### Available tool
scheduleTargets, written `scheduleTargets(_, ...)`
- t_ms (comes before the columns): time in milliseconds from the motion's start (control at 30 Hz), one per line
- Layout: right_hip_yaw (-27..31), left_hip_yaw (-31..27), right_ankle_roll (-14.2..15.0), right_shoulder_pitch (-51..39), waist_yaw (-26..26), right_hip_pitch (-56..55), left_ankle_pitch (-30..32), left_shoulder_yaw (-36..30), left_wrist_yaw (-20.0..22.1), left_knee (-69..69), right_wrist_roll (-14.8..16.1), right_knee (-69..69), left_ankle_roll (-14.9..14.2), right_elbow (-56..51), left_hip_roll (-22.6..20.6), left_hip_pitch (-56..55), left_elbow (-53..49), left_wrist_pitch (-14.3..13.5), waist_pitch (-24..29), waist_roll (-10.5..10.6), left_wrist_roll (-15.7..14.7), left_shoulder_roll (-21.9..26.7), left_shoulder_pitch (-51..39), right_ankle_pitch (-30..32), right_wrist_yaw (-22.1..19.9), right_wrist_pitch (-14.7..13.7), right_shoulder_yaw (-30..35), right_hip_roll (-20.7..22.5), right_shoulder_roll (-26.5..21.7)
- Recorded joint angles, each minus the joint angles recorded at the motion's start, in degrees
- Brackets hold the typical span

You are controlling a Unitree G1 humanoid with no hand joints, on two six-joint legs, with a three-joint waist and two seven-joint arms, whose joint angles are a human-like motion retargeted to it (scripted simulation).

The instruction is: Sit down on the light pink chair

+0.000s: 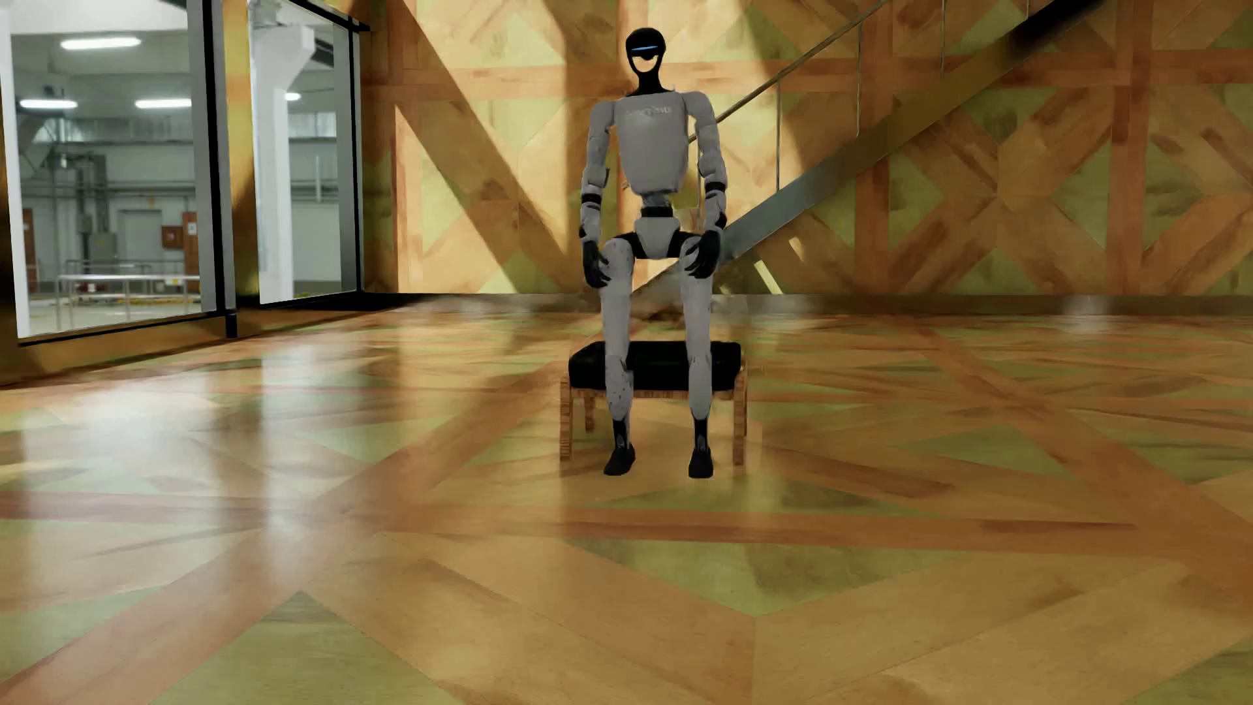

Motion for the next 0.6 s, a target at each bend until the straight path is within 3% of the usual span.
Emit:
scheduleTargets(33,0.07,0.14,-0.17,-0.98,-0.19,-0.13,-0.05,-0.46,0.58,0.03,1.41,0.05,0.15,-0.52,-0.08,-0.04,-0.9,-0.44,0.23,0.14,1.5,-0.02,-0.47,0.15,-0.42,1.26,0.72,0.04,-1.71)
scheduleTargets(67,-0.15,0.35,0.12,-1.23,-0.21,-0.05,-0.15,-0.76,1.15,0.03,0.8,0.22,0.11,-2.12,-0.02,0.22,-1.23,0.24,0.25,0.09,0.66,1.61,-1.09,0.11,0.52,1.88,1.53,-0.12,-4.01)
scheduleTargets(100,-0.31,0.48,0.38,-1.51,-0.15,-0.19,-0.07,-0.86,-0.62,0.04,-1.26,0.19,-0.22,-3.44,0.12,0.01,-1.38,-0.36,0.08,0.0,0.37,3.5,-1.91,0.14,2.16,0.53,2.15,-0.3,-6.4)
scheduleTargets(167,-0.68,0.76,0.13,-1.84,-0.2,0.25,-0.09,-1.89,-3.18,0.16,-4.21,0.07,-0.16,-4.0,0.0,0.15,-2.08,-1.84,0.09,-0.15,3.4,7.04,-2.96,0.05,3.61,-1.09,1.7,-0.15,-10.08)
scheduleTargets(233,-0.75,0.67,0.22,-2.12,-0.12,0.52,-0.11,-1.1,0.43,0.1,-2.78,0.05,-0.03,-0.14,-0.06,0.41,1.48,-2.78,-0.02,-0.12,3.7,8.53,-3.59,-0.08,0.82,-0.03,0.77,-0.2,-11.35)
scheduleTargets(300,-1.2,0.79,0.46,-2.16,-0.12,0.9,-0.16,0.8,6.83,-0.12,-0.26,0.0,-0.03,4.37,-0.12,0.86,7.5,-2.04,-0.17,-0.02,1.02,8.31,-3.9,-0.24,-3.46,1.5,-0.63,-0.35,-11.23)
scheduleTargets(367,-1.41,0.77,0.33,-1.7,-0.15,1.19,-0.24,2.04,10.72,0.33,0.19,-0.03,0.03,6.41,-0.21,0.63,11.25,-1.01,-0.44,-0.02,-1.71,7.88,-3.7,-0.4,-5.57,2.13,-1.44,-0.34,-10.87)
scheduleTargets(600,-1.2,0.67,0.25,0.34,-0.12,1.11,-0.02,1.02,5.65,0.06,-2.33,-0.08,-0.14,1.88,-0.08,0.63,5.57,-2.74,-0.52,0.13,1.3,6.04,-0.4,-0.39,-2.42,0.28,-0.34,-0.26,-7.06)
